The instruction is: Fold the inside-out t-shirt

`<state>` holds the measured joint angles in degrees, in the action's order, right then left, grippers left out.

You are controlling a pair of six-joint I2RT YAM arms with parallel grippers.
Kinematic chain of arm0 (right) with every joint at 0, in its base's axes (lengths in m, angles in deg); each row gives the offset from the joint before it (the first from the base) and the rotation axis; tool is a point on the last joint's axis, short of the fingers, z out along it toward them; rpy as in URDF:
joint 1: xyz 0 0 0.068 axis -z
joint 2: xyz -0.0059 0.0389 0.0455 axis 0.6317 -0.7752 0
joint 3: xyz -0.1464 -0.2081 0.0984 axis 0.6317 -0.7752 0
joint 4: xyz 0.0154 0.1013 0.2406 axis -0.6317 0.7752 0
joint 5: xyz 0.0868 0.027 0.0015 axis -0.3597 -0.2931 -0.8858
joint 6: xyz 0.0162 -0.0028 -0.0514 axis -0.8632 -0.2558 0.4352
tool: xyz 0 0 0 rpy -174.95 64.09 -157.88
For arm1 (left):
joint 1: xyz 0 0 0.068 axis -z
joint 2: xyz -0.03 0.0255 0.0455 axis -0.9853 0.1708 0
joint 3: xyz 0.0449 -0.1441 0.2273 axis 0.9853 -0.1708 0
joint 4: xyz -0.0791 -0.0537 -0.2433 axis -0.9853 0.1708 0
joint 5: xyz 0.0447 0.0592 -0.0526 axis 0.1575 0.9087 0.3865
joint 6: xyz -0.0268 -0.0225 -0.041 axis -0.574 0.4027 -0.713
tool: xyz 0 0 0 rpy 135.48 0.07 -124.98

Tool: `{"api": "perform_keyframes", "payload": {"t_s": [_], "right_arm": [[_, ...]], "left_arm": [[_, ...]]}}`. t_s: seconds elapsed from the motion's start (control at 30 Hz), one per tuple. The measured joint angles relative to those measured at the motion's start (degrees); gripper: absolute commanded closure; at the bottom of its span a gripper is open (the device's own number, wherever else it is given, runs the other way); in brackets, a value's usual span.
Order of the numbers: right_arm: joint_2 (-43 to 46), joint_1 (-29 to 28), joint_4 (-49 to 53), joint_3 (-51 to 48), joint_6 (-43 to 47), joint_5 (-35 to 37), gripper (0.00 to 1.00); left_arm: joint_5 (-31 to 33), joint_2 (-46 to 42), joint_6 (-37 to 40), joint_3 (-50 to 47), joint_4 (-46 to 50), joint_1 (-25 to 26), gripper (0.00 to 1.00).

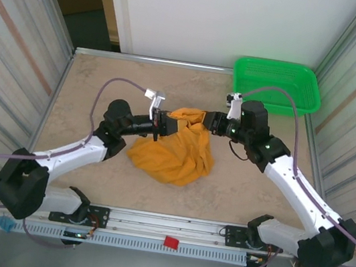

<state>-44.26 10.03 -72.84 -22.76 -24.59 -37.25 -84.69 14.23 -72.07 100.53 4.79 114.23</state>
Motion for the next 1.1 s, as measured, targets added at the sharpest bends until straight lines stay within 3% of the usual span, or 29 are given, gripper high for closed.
{"api": "perform_keyframes", "payload": {"t_s": [0.1, 0.3, 0.63, 0.7, 0.77, 0.83, 0.87, 0.97, 1.1], "right_arm": [[1.3, 1.8, 2.4, 0.0, 0.5, -0.8, 0.58], [10.6, 2.5, 4.7, 0.0, 2.3, -4.1, 0.36], [8.5, -0.7, 1.0, -2.4, 1.0, -7.2, 0.37], [6.9, -1.9, -0.1, -3.1, 0.7, -7.2, 0.43], [5.4, -2.8, -1.2, -3.7, 0.1, -7.7, 0.58], [4.1, -3.4, -2.2, -4.0, -0.5, -8.5, 0.94], [4.0, -3.5, -2.5, -4.1, -0.8, -8.7, 1.0], [4.7, -2.8, -2.9, -4.3, -1.4, -9.0, 1.0], [8.7, 2.5, -2.6, -4.3, -1.5, -10.4, 1.0]], "left_arm": [[-3.8, 1.0, -3.5, 1.5, -3.0, 0.0, 1.0], [-7.9, 1.0, -5.7, 3.3, -4.3, 0.0, 1.0], [-8.7, 1.0, -5.7, 3.8, -3.0, 0.0, 1.0], [-8.7, 0.9, -5.6, 3.8, -2.4, 0.0, 1.0], [-8.7, 0.8, -5.4, 3.9, -2.0, 0.0, 1.0], [-8.6, 0.5, -4.9, 3.9, -1.1, 0.0, 1.0], [-8.6, 0.3, -4.8, 3.9, -0.8, 0.0, 1.0], [-8.2, 0.2, -4.5, 3.9, -0.7, -0.3, 1.0], [-7.1, 0.0, -3.8, 3.8, 0.6, -1.5, 0.77]]}}
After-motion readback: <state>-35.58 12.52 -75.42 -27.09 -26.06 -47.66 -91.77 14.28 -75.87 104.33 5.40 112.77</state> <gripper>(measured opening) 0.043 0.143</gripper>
